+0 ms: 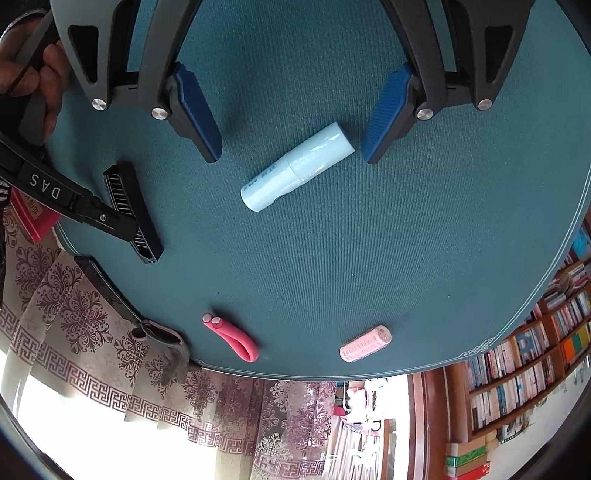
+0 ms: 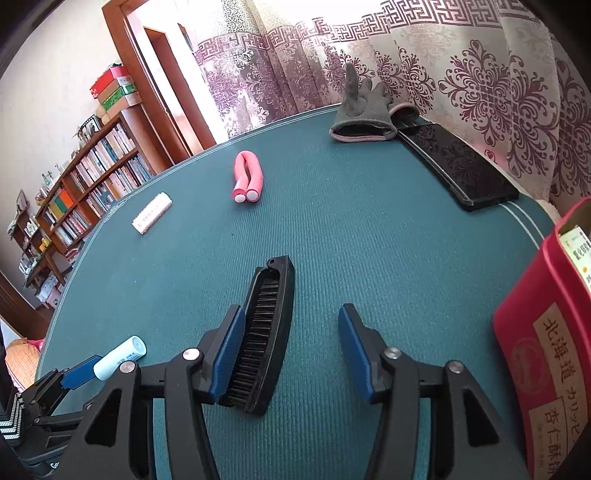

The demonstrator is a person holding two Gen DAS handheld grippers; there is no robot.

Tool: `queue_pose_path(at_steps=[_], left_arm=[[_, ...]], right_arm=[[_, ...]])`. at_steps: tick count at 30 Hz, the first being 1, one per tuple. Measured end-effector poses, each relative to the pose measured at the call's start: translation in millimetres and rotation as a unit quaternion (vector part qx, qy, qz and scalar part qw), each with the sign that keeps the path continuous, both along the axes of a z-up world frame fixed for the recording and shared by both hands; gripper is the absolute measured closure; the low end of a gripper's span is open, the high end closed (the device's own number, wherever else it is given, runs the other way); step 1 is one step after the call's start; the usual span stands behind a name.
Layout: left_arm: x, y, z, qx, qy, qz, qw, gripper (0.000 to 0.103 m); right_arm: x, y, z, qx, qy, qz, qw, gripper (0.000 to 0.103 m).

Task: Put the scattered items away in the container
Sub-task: 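Grasp the light blue tube with the left gripper while the right holds the comb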

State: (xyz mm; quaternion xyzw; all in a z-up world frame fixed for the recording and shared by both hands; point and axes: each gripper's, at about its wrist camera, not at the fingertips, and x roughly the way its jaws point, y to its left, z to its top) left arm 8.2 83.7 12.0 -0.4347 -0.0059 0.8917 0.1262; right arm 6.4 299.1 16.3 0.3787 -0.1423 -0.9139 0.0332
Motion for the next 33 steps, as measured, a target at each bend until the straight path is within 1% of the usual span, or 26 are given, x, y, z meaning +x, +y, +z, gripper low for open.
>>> queue_pose_path(at_steps=[2, 4, 8, 10, 13, 19, 23, 26, 29, 33], left_arm=[[2, -3, 1, 0.011, -0.004, -0.004, 0.9999, 0.024], [6, -10, 1, 0.019, -0.006, -0.001, 0.9998, 0.024], [16, -21, 3, 0.022, -0.013, 0.011, 0.9996, 0.024], [21, -23, 4, 0.038, -0.019, 0.014, 0.9990, 0.024], [25, -22, 5, 0.067, -0.027, 0.009, 0.9973, 0.024], [23, -11, 7, 0.100, -0.035, -0.002, 0.9944, 0.024], [13, -6, 6, 0.105, -0.031, -0.001, 0.9940, 0.024], [-1, -3, 5, 0.093, -0.018, 0.007, 0.9955, 0.024], [-14, 1, 5, 0.061, -0.006, 0.011, 0.9981, 0.024], [-18, -1, 3, 0.027, -0.003, 0.027, 0.9993, 0.024]], right_arm=[[3, 0, 1, 0.006, -0.003, -0.002, 1.000, 0.042], [8, 1, 1, 0.005, -0.004, -0.002, 1.000, 0.037], [12, 9, 0, -0.011, -0.004, -0.009, 1.000, 0.035], [11, 8, 0, -0.010, -0.004, -0.008, 1.000, 0.035], [11, 5, 0, -0.006, -0.004, -0.004, 1.000, 0.031], [12, 10, -1, -0.027, 0.001, -0.002, 1.000, 0.031], [12, 9, -1, -0.026, 0.001, 0.000, 1.000, 0.030], [12, 10, -1, -0.030, 0.003, 0.002, 1.000, 0.028], [12, 11, -1, -0.036, 0.004, 0.003, 0.999, 0.028], [12, 13, -1, -0.042, 0.005, 0.003, 0.999, 0.028]])
